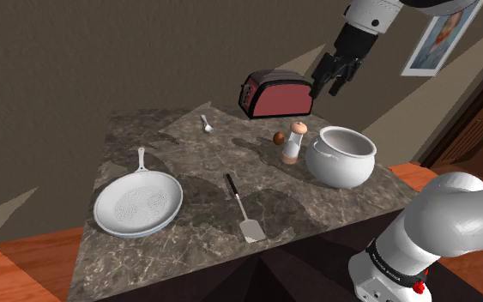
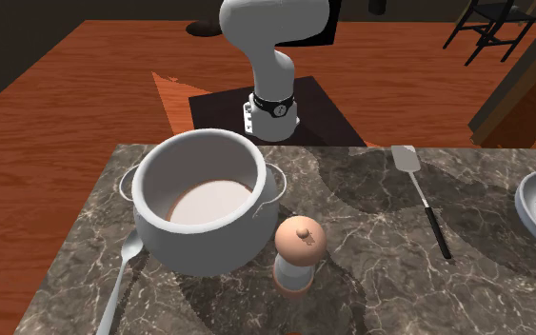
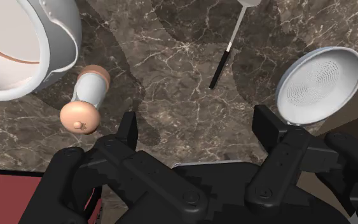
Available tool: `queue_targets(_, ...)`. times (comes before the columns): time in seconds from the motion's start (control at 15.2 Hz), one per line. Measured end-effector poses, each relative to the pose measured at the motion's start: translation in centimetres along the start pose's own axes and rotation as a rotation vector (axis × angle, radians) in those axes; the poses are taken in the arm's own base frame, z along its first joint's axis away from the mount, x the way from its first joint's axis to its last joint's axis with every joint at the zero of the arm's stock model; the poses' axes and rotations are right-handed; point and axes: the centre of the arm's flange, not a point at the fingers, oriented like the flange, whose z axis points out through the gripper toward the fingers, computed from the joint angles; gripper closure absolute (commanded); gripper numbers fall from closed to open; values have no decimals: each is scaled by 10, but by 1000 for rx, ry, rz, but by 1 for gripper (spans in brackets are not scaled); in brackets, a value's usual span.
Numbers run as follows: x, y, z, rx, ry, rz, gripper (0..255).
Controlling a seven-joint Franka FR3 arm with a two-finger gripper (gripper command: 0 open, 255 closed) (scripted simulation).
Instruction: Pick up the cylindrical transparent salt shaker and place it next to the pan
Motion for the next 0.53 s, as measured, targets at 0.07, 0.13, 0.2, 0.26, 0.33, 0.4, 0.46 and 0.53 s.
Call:
queue_targets(0.07, 0, 0, 0, 0, 0, 0, 0)
queue_targets(0.13, 3, 3, 3, 1, -1, 3, 0)
queue_targets(0.2, 10, 8, 9, 2, -4, 8, 0)
queue_targets(0.26, 15, 16, 18, 3, -7, 14, 0)
queue_targets(0.33, 19, 26, 25, 5, -9, 20, 0)
queue_targets(0.4, 25, 33, 34, 7, -12, 26, 0)
queue_targets(0.46, 31, 41, 44, 8, -15, 32, 0)
queue_targets(0.53, 37, 50, 53, 10, -18, 39, 0)
